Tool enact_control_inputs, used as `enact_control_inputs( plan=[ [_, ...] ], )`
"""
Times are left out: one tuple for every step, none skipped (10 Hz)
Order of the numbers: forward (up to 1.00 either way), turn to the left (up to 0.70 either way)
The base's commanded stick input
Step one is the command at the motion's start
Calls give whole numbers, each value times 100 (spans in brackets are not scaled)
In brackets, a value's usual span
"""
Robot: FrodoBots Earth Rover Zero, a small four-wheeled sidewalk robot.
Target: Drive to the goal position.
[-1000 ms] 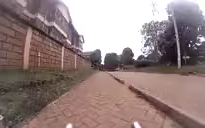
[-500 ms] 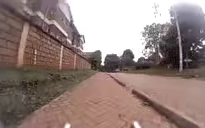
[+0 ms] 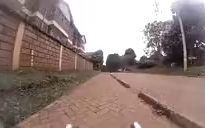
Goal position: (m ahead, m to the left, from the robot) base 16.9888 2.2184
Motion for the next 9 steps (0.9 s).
enact_control_inputs(
  plan=[
    [70,15],
    [70,16],
    [70,11],
    [70,3],
    [70,3],
    [70,3],
    [70,3],
    [70,1],
    [70,1]
  ],
)
